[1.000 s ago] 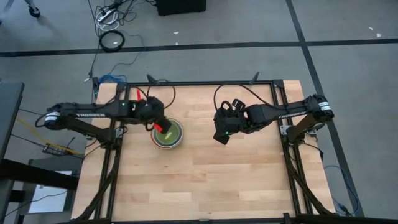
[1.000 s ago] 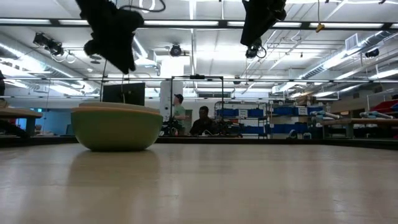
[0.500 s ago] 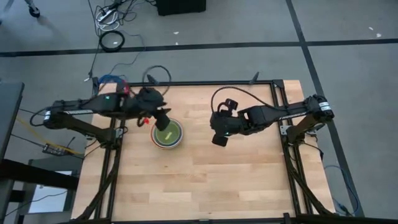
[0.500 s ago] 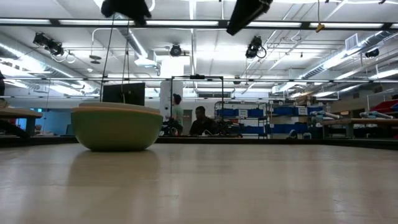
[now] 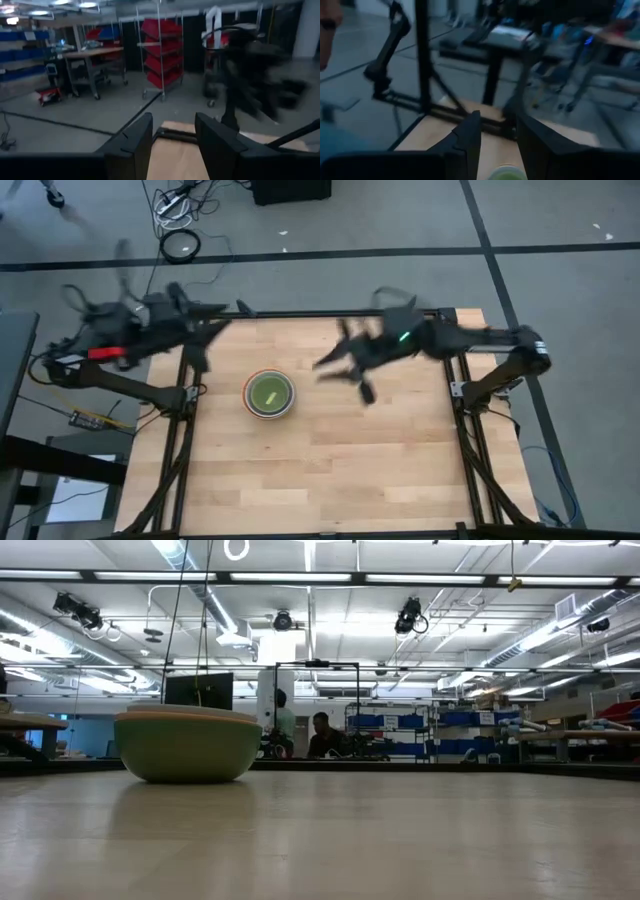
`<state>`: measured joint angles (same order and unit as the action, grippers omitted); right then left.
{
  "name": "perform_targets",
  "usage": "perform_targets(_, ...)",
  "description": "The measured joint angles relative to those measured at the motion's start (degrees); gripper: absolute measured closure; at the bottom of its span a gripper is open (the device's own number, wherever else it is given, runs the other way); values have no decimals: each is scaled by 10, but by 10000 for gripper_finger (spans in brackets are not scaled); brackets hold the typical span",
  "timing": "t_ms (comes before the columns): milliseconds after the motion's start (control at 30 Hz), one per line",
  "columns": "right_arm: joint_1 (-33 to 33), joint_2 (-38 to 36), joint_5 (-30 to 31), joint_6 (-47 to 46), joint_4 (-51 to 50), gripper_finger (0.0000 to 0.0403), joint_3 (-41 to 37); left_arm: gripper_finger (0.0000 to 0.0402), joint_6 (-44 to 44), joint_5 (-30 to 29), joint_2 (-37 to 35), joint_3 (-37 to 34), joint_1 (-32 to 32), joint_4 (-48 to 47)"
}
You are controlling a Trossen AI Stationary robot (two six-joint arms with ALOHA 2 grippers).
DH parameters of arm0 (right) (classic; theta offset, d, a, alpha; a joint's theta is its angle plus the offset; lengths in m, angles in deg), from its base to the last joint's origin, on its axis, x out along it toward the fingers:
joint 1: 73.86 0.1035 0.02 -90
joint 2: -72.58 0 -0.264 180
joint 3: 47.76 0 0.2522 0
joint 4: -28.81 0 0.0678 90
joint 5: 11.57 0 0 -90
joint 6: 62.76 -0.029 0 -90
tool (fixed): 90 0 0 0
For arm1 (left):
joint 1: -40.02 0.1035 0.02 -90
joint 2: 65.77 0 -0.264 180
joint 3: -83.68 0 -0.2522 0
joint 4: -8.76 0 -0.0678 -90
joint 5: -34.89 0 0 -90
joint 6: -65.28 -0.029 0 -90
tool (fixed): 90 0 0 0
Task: Nest bowls inside each other
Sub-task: Return to Home Position
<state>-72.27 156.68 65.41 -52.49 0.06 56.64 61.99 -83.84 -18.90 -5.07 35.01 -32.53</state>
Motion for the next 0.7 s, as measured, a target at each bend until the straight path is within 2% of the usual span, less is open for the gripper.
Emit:
perform_targets(200, -21, -115, -6, 5, -75, 293, -14, 245, 28, 1, -132, -52, 0, -79)
perform_targets(300, -10, -194, -5, 6, -73, 292, -57, 245, 53, 2, -206, -112, 0, -67)
perform_targets(367, 0, -251, -1, 4, -59, 291, -104, 245, 67, 5, -252, -159, 0, -46)
perform_targets(500, 10, -361, 8, -20, 32, 291, -239, 245, 70, 9, -323, -244, 0, 2)
perform_targets(700, 9, -503, 26, -64, 133, 292, -435, 245, 56, 14, -356, -353, 0, 13)
